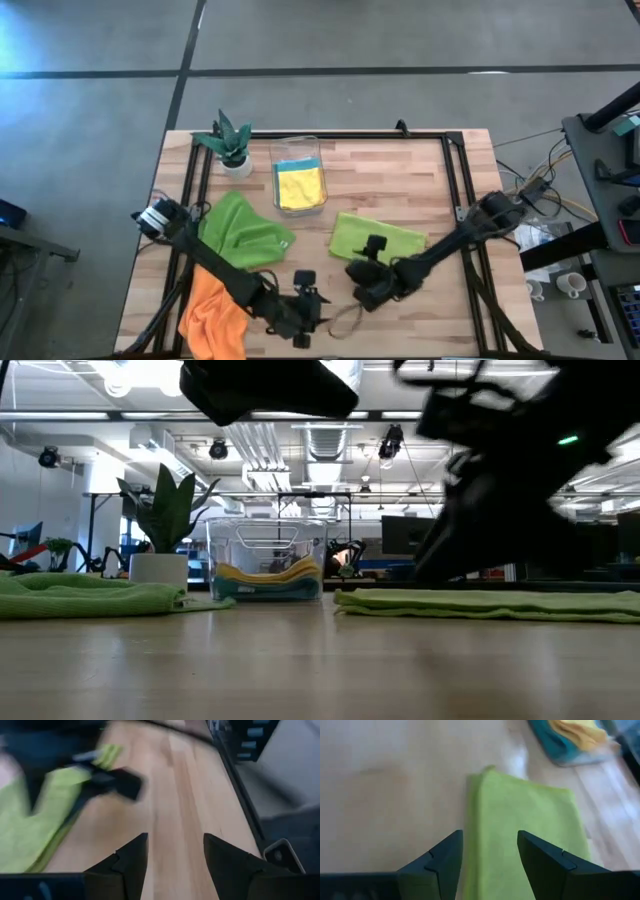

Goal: Fold microfiber towels
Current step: Fold the light green microfiber cloth

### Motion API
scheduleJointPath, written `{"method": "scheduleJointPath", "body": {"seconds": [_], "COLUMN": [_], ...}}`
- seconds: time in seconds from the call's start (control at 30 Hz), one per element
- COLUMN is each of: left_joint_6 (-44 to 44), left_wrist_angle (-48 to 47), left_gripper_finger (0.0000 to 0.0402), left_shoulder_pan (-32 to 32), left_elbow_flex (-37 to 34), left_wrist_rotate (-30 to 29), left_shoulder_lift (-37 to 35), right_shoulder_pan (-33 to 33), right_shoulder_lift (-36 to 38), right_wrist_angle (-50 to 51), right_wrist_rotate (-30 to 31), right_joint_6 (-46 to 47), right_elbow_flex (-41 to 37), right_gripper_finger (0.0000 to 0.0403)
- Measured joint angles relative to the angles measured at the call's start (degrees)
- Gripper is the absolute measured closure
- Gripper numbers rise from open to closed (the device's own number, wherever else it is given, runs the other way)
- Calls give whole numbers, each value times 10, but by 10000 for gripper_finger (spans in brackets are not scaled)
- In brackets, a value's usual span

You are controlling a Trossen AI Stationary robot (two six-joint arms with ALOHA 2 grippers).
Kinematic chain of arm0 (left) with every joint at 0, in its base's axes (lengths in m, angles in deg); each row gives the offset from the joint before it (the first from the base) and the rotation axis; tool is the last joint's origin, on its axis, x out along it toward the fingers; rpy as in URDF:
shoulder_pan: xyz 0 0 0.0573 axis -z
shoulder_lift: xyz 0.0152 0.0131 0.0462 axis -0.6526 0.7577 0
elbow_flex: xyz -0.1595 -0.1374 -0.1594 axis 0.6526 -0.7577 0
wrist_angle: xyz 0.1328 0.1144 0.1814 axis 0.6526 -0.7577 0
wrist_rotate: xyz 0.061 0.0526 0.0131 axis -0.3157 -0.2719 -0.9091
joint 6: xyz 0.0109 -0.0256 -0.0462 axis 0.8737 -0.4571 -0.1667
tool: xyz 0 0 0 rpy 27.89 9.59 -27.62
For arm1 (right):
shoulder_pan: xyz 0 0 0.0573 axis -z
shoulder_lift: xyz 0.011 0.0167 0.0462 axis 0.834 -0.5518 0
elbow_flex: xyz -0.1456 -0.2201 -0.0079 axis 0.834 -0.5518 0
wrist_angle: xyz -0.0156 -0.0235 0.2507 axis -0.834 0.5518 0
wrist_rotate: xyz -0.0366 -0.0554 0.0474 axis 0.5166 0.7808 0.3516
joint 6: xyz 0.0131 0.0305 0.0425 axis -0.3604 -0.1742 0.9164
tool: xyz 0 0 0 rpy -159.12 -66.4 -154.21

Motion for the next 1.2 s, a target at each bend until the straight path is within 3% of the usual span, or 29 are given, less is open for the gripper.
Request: {"method": "scheduleJointPath", "body": {"seconds": [0.2,0.4,0.57,0.67,0.77,0.83,0.97,1.1,1.2], "left_joint_6": [-33,-127,-237,-256,-225,-156,-74,-45,-44], "left_wrist_angle": [-48,-183,-327,-367,-307,-223,-82,-32,-29], "left_gripper_finger": [226,226,226,226,226,226,226,226,226], "left_shoulder_pan": [10,41,76,92,90,81,51,25,10], "left_elbow_flex": [28,28,29,28,26,19,13,13,12], "left_wrist_rotate": [2,2,-20,-34,-55,-69,-72,-72,-69], "left_shoulder_lift": [41,15,-29,-39,-32,-14,32,61,72], "right_shoulder_pan": [55,83,55,19,-11,-24,-53,-92,-104], "right_shoulder_lift": [-2,-39,-59,-61,-59,-40,27,104,168], "right_wrist_angle": [-1,-28,-48,-47,-38,-18,127,331,377], "right_wrist_rotate": [17,-73,-119,-148,-148,-132,-121,-202,-264], "right_joint_6": [48,3,-1,-2,-15,-34,-45,-19,-6], "right_elbow_flex": [18,17,37,57,87,107,125,95,31], "right_gripper_finger": [216,216,216,216,216,216,216,216,216]}}
